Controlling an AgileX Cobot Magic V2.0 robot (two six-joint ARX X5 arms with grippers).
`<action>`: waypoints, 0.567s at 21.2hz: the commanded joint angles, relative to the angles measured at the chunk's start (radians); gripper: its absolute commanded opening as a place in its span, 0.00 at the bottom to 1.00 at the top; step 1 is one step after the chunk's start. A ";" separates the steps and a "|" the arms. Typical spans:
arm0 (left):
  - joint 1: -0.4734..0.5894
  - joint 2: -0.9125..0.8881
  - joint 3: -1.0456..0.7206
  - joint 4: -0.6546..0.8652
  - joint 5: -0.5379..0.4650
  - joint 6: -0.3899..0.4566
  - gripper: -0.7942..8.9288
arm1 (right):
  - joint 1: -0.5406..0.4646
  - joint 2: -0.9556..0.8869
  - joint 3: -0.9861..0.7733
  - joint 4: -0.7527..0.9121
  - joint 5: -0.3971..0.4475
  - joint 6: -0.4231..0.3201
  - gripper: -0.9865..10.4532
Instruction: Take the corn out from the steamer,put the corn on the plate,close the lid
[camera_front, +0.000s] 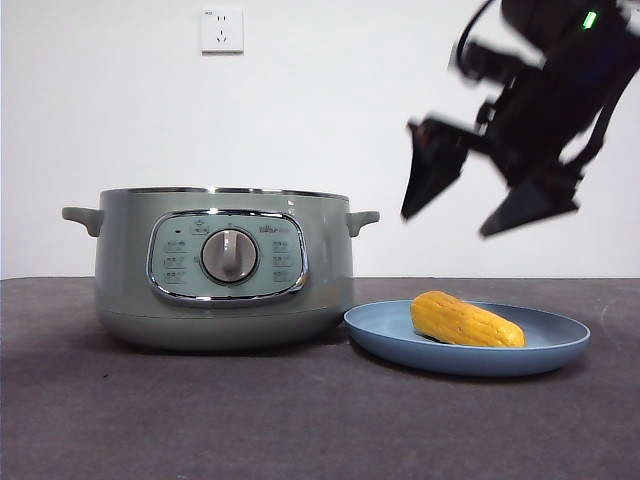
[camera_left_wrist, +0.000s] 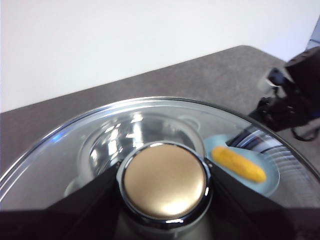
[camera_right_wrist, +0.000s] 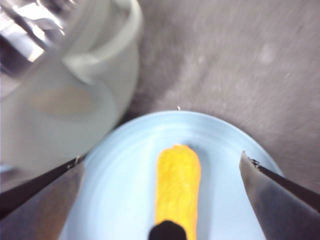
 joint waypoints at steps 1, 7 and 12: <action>0.001 0.080 0.010 0.137 0.016 0.015 0.07 | 0.001 -0.117 -0.006 -0.079 0.002 0.003 0.58; 0.001 0.341 0.010 0.396 0.039 0.036 0.07 | 0.001 -0.398 -0.006 -0.294 -0.003 0.003 0.58; 0.001 0.484 0.010 0.522 0.039 0.037 0.07 | 0.001 -0.531 -0.006 -0.417 -0.003 0.003 0.58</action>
